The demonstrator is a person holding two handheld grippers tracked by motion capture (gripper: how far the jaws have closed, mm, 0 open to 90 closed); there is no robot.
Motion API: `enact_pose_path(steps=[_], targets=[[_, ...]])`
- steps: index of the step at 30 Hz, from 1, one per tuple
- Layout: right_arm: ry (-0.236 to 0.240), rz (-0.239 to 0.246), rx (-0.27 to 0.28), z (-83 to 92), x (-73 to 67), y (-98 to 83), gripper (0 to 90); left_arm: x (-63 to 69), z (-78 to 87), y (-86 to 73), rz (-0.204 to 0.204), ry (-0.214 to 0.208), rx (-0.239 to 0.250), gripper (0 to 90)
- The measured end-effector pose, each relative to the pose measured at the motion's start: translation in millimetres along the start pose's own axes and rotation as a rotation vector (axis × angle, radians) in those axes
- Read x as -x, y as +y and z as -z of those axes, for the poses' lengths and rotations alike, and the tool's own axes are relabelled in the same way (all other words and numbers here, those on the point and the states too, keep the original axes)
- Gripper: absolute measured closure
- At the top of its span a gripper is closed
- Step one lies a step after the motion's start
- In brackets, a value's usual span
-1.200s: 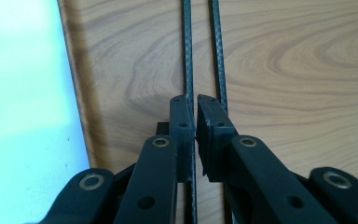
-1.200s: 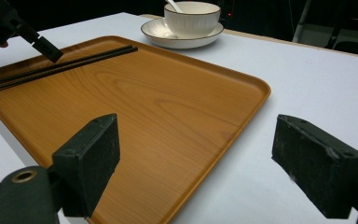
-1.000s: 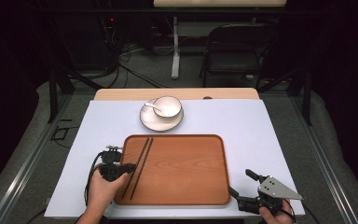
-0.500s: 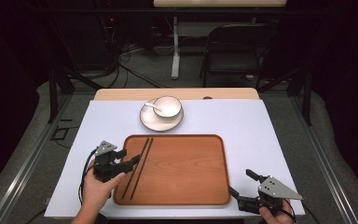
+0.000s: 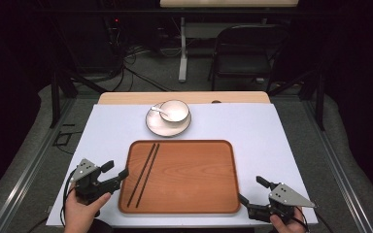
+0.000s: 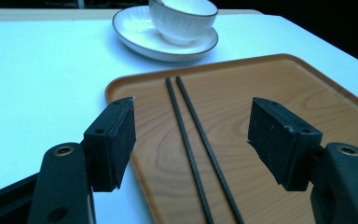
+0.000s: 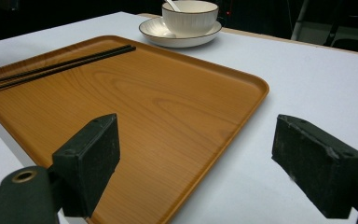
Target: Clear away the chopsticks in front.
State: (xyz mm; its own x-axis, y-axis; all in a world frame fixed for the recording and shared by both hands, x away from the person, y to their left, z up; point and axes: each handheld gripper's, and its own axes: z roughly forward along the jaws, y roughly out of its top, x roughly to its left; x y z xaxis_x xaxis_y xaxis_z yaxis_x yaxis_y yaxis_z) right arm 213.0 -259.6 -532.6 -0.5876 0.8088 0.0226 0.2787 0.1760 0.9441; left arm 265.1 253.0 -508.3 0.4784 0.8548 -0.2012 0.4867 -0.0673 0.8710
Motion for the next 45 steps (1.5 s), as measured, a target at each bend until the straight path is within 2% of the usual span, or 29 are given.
enact_pose_path(steps=[5, 10, 12, 15, 21, 27, 33, 34, 43, 45], targets=[[-0.002, 0.002, -0.001, -0.2, 0.1, 0.1, 14.6, -7.7, -1.1, -15.7, 0.034, 0.014, -0.011, 32.2], [0.001, 0.005, -0.002, -0.4, -0.2, 0.1, 14.6, -12.7, -5.1, -24.2, 0.035, 0.039, -0.033, 32.2], [-0.001, 0.001, -0.002, -0.1, -0.1, 0.0, 14.6, -13.4, -6.4, -25.4, 0.034, 0.033, -0.048, 32.2], [-0.002, -0.003, -0.002, -0.1, 0.1, -0.1, 14.6, -13.8, -6.6, -25.8, 0.033, 0.035, -0.045, 32.2], [0.002, 0.003, -0.001, 0.1, -0.2, -0.1, 14.6, -16.4, -7.4, -26.0, 0.066, 0.038, -0.046, 32.2], [0.002, 0.002, -0.002, -0.2, 0.5, -0.1, 14.6, -16.9, -8.7, -26.0, 0.076, 0.046, -0.055, 32.4], [0.001, -0.007, -0.009, -0.6, 1.2, 0.0, 14.6, -20.8, -9.4, -25.9, 0.119, 0.053, -0.062, 32.5], [0.001, -0.021, -0.011, -0.9, 1.1, -0.2, 14.6, -22.4, -9.4, -25.9, 0.135, 0.055, -0.062, 32.6], [0.001, -0.025, -0.013, -1.1, 2.6, -0.3, 14.6, -29.4, -10.8, -26.2, 0.217, 0.060, -0.068, 33.2], [0.001, -0.030, -0.012, -1.5, 3.0, -0.4, 14.6, -29.9, -10.8, -26.3, 0.222, 0.061, -0.067, 33.2]])
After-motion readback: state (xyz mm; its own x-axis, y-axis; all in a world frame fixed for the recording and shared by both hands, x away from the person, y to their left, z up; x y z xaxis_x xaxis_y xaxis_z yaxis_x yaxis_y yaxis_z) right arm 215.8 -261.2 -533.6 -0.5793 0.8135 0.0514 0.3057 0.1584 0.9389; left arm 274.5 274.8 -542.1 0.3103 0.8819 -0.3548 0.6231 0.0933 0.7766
